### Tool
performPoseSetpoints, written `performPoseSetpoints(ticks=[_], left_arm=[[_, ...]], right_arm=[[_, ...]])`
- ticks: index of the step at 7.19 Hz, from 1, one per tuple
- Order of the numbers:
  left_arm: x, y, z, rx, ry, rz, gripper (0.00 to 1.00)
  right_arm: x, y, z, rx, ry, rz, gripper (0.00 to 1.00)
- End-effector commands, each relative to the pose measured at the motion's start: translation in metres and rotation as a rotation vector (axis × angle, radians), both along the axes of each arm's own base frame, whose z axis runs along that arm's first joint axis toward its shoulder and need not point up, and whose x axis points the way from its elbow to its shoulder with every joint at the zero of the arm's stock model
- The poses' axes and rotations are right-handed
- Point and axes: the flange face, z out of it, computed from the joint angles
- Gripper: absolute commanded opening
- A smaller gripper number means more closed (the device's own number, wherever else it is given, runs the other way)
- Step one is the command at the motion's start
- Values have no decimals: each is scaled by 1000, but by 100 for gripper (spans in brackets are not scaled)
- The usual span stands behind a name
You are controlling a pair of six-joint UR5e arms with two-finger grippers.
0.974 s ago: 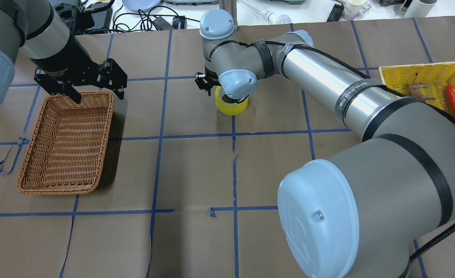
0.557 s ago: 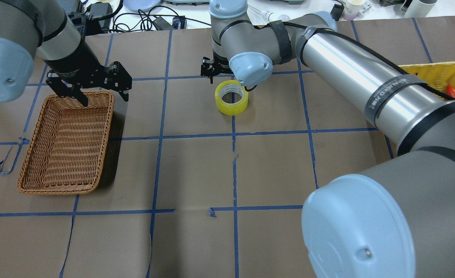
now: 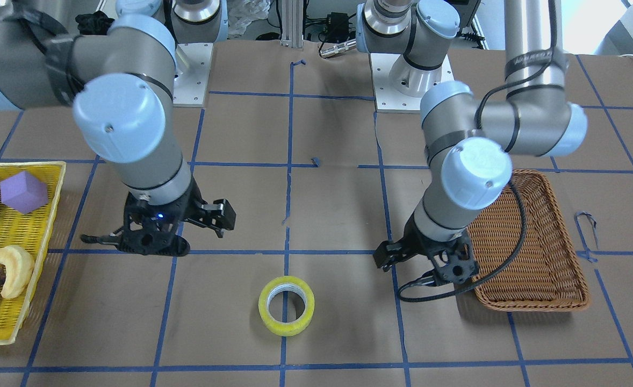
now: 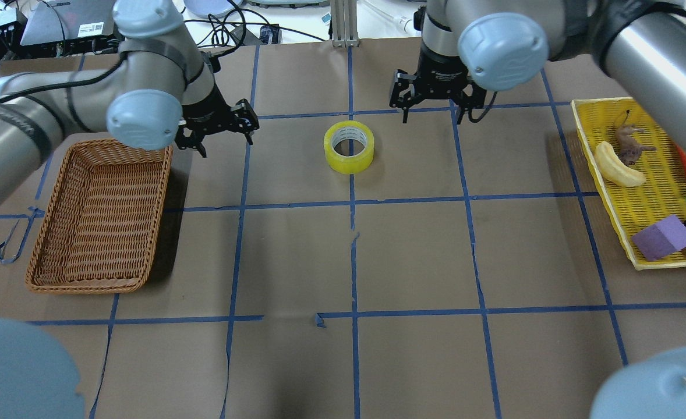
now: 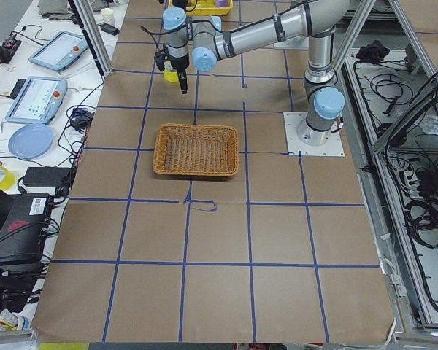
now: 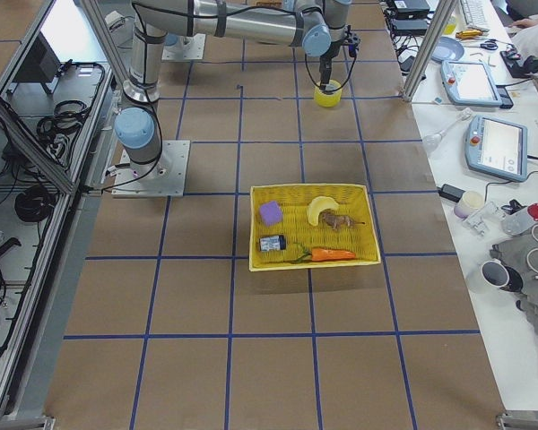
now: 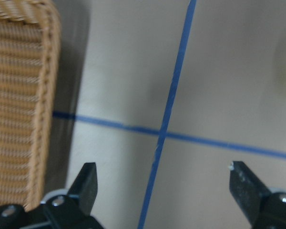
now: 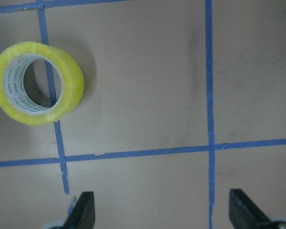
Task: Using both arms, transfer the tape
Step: 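Reach the left gripper to the tape roll while the right gripper withdraws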
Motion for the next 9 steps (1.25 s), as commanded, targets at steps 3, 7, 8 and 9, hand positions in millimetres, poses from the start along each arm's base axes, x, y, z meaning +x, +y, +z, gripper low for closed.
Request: performPoseSetpoints(ticks=[3,7,8,9], left_arm=[[-126,-50,-47,-99,131,164,100],[-154,-29,-90,-18,111,117,84],[-160,-26,-87,-24,112,107,84],[-163,-24,-86,-22,111,98,84]], right_arm=[[-24,74,34,103,3,91,100],[-33,77,25,126,15,72,100],[-40,77,24,125,79,79,100],[-43,77,25,118,130,87,100]])
